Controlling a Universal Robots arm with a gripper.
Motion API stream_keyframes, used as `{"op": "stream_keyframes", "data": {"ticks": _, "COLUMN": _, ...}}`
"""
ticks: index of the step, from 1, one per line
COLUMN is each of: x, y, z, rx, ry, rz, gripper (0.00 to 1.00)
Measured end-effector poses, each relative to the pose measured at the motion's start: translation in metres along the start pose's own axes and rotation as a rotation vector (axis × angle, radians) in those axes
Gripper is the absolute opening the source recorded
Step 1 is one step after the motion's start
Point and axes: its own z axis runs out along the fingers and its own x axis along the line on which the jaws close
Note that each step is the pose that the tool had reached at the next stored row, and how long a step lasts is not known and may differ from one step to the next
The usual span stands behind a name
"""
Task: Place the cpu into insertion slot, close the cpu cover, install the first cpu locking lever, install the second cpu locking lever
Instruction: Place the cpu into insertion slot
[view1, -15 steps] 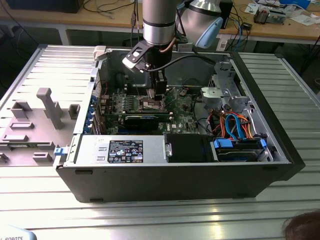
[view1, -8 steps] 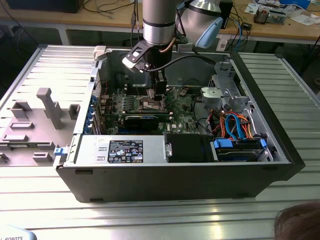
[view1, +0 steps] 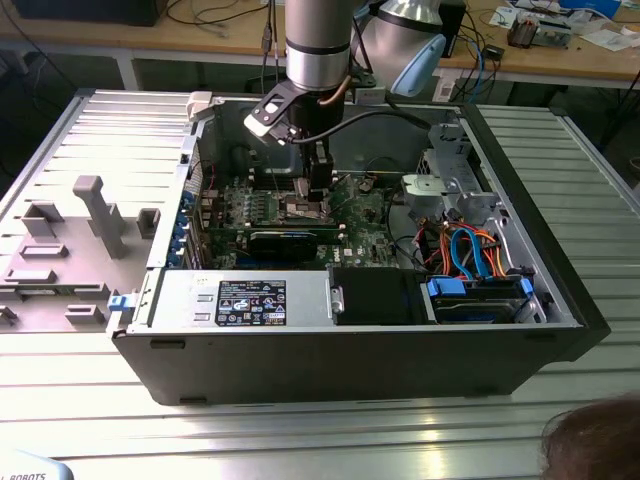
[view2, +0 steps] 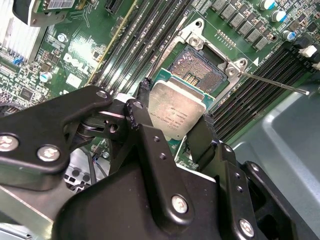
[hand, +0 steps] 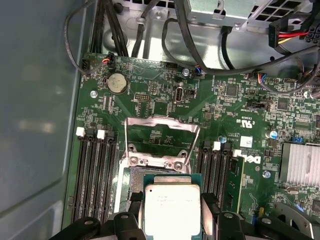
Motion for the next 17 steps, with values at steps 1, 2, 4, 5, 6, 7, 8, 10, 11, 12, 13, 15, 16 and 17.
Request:
{"op": "stream_keyframes", "data": {"ticks": 1, "x": 0.0000, "y": 0.0000, "z": 0.0000, "rx": 0.0001, "ry": -0.0001, "rz": 0.001, "gripper": 0.55}}
{"op": "stream_keyframes", "data": {"ticks": 2, "x": 0.0000, "y": 0.0000, "z": 0.0000, "rx": 0.0001, "ry": -0.0004, "rz": 0.003, "gripper": 0.55}}
{"op": "stream_keyframes", "data": {"ticks": 4, "x": 0.0000, "y": 0.0000, "z": 0.0001, "rx": 0.0002, "ry": -0.0005, "rz": 0.004, "gripper": 0.55}}
{"op": "stream_keyframes", "data": {"ticks": 5, "x": 0.0000, "y": 0.0000, "z": 0.0001, "rx": 0.0002, "ry": -0.0006, "rz": 0.005, "gripper": 0.55}}
{"op": "stream_keyframes", "data": {"ticks": 6, "x": 0.0000, "y": 0.0000, "z": 0.0001, "rx": 0.0004, "ry": -0.0007, "rz": 0.008, "gripper": 0.55}}
{"op": "stream_keyframes", "data": {"ticks": 7, "x": 0.0000, "y": 0.0000, "z": 0.0002, "rx": 0.0004, "ry": -0.0007, "rz": 0.009, "gripper": 0.55}}
{"op": "stream_keyframes", "data": {"ticks": 8, "x": 0.0000, "y": 0.0000, "z": 0.0002, "rx": 0.0005, "ry": -0.0008, "rz": 0.010, "gripper": 0.55}}
{"op": "stream_keyframes", "data": {"ticks": 10, "x": 0.0000, "y": 0.0000, "z": 0.0002, "rx": 0.0006, "ry": -0.0010, "rz": 0.012, "gripper": 0.55}}
{"op": "stream_keyframes", "data": {"ticks": 11, "x": 0.0000, "y": 0.0000, "z": 0.0002, "rx": 0.0005, "ry": -0.0009, "rz": 0.012, "gripper": 0.55}}
{"op": "stream_keyframes", "data": {"ticks": 12, "x": 0.0000, "y": 0.0000, "z": 0.0002, "rx": 0.0006, "ry": -0.0009, "rz": 0.013, "gripper": 0.55}}
{"op": "stream_keyframes", "data": {"ticks": 13, "x": 0.0000, "y": 0.0000, "z": 0.0003, "rx": 0.0007, "ry": -0.0010, "rz": 0.014, "gripper": 0.55}}
{"op": "stream_keyframes", "data": {"ticks": 15, "x": 0.0000, "y": 0.0000, "z": 0.0003, "rx": 0.0007, "ry": -0.0011, "rz": 0.016, "gripper": 0.55}}
{"op": "stream_keyframes", "data": {"ticks": 16, "x": 0.0000, "y": 0.0000, "z": 0.0004, "rx": 0.0007, "ry": -0.0011, "rz": 0.017, "gripper": 0.55}}
{"op": "stream_keyframes", "data": {"ticks": 17, "x": 0.0000, "y": 0.0000, "z": 0.0004, "rx": 0.0008, "ry": -0.0012, "rz": 0.018, "gripper": 0.55}}
